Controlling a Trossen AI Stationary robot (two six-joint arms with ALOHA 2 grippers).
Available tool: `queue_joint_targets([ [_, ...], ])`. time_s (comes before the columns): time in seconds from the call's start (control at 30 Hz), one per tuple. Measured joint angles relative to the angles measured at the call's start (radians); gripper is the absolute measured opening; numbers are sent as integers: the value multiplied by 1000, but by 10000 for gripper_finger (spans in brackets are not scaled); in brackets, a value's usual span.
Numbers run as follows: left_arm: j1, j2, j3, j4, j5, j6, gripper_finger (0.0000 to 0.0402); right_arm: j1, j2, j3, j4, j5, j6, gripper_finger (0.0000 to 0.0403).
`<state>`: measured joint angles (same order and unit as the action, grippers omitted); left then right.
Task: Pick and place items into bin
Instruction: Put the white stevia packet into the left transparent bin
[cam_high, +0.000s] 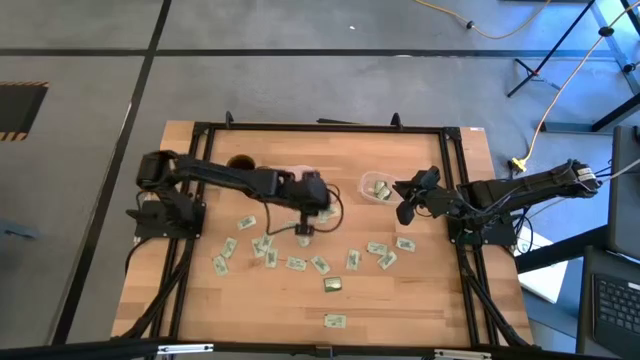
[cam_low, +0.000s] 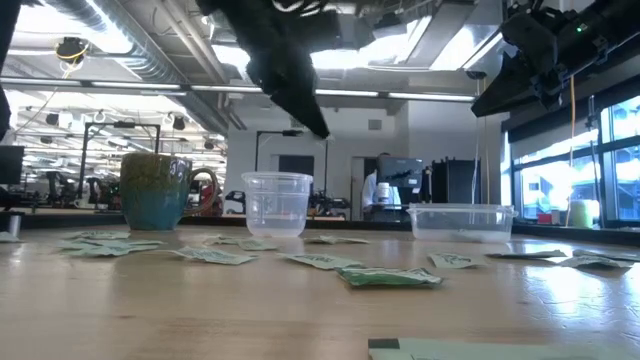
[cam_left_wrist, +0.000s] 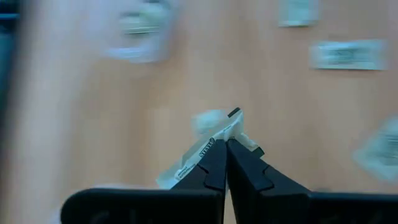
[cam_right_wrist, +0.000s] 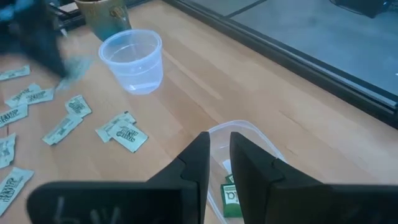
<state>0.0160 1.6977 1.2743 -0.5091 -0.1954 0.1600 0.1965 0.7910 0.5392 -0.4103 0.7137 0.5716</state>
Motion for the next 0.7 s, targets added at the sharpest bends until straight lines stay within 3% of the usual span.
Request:
queue_joint_targets([
  [0.07, 25, -15, -1, -51, -73, -1, 3, 0, 0, 0, 0, 0, -2, 67],
  [0.17, 72, -20, -1, -79, -99, -20, 3, 0, 0, 0, 0, 0, -3, 67],
  [0.37, 173, 12, -37, -100, -91, -68, 3, 0, 0, 0, 0, 0, -4, 67],
  [0.7, 253, 10, -107, -37, 27, -106, 8, 0, 0, 0, -3, 0, -5, 67],
])
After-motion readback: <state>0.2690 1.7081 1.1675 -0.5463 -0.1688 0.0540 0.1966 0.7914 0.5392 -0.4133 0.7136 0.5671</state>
